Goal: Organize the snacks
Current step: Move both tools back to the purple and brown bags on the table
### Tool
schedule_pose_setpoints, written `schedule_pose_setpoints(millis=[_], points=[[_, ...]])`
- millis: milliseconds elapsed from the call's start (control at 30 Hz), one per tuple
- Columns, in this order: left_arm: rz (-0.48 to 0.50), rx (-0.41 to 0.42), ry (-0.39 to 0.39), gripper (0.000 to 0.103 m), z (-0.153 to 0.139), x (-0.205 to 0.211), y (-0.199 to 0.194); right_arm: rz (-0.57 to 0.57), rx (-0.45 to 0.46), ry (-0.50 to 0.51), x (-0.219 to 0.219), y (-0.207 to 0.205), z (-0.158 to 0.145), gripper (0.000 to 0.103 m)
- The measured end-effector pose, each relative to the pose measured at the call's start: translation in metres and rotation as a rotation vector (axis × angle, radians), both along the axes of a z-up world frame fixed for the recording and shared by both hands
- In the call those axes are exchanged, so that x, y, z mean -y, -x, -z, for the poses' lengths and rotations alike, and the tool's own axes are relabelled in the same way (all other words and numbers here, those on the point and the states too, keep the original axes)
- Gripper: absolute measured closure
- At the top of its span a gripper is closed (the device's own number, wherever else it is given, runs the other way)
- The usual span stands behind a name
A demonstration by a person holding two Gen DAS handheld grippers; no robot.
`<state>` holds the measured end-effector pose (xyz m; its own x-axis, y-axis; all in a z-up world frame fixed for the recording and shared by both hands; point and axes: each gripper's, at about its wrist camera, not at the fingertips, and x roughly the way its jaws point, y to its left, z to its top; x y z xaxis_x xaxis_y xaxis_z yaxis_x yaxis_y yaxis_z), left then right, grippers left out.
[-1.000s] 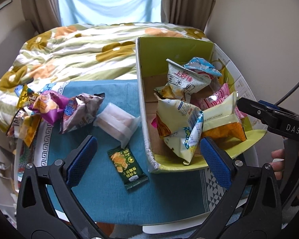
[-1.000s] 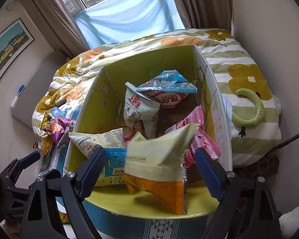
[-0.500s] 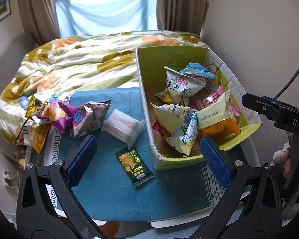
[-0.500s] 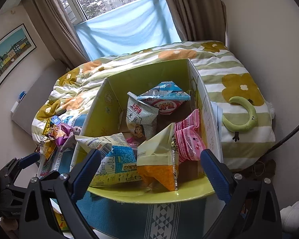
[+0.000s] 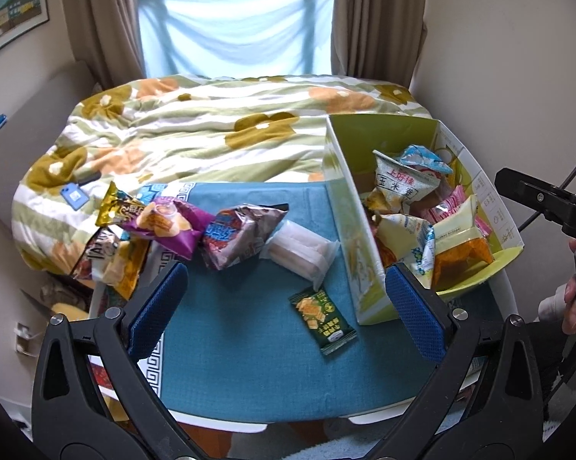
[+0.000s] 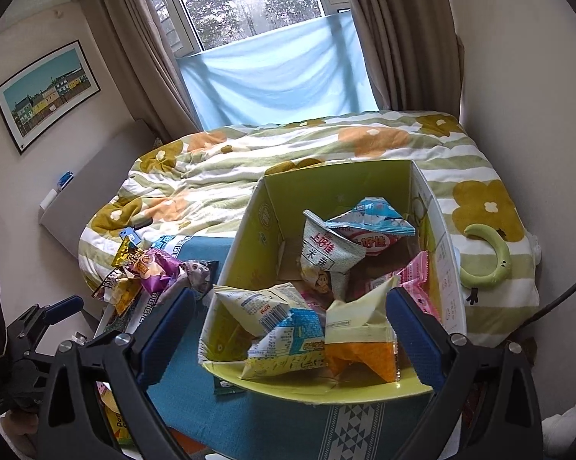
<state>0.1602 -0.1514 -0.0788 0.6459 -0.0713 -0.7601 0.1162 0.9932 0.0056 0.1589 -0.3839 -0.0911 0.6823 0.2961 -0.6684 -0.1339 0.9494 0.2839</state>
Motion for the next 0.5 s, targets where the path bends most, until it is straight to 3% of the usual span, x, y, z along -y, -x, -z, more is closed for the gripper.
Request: schedule_pose_setpoints(millis=[500], points=[[0.024, -0.036, -0.021, 0.001, 0.005, -0.149, -0.044, 0.015, -0.014, -0.012, -0.139, -0.024, -0.006, 0.004]])
